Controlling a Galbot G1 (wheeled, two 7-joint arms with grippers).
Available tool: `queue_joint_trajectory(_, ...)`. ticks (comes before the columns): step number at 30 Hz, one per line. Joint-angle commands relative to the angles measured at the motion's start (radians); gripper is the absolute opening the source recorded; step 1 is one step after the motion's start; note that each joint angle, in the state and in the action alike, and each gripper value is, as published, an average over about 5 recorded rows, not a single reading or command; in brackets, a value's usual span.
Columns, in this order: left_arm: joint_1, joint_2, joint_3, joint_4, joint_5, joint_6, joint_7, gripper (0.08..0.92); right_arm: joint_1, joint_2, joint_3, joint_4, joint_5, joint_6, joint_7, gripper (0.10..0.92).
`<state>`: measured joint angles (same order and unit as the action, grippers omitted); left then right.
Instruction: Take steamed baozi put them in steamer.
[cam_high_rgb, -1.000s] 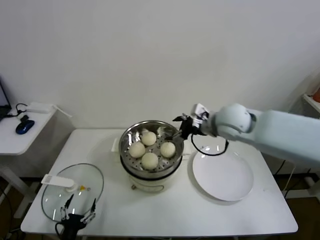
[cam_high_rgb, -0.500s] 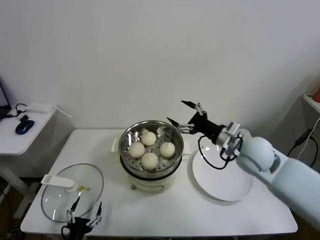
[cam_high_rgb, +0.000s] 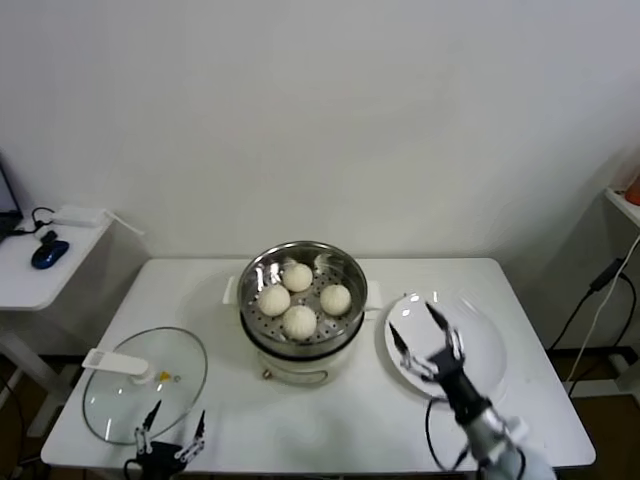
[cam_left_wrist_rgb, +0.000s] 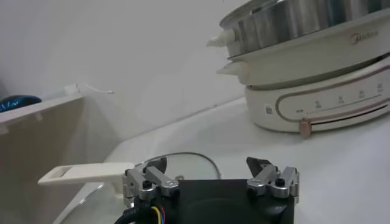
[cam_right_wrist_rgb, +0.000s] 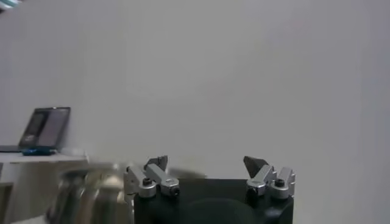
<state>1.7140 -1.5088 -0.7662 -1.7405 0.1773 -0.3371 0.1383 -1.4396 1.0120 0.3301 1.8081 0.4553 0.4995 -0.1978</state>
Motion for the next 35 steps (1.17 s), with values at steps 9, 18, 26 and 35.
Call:
queue_joint_trajectory(9, 0.006, -0.005, 0.003, -0.016, -0.021, 0.001, 0.0, 0.823, -0.507, 0.271, 0.11, -0.059, -0.03, 0.264, 0.001, 0.823)
queue_joint_trajectory(18, 0.008, -0.002, 0.003, -0.017, -0.02, 0.001, 0.004, 0.823, -0.494, 0.285, 0.106, -0.053, -0.031, 0.249, 0.002, 0.823)
queue_joint_trajectory(26, 0.006, -0.002, 0.003, -0.015, -0.021, 0.001, 0.004, 0.823, -0.49, 0.289, 0.105, -0.05, -0.033, 0.24, 0.002, 0.823)
queue_joint_trajectory(35, 0.005, -0.003, 0.004, -0.017, -0.024, 0.002, 0.007, 0.823, -0.487, 0.297, 0.104, -0.044, -0.035, 0.232, 0.003, 0.823)
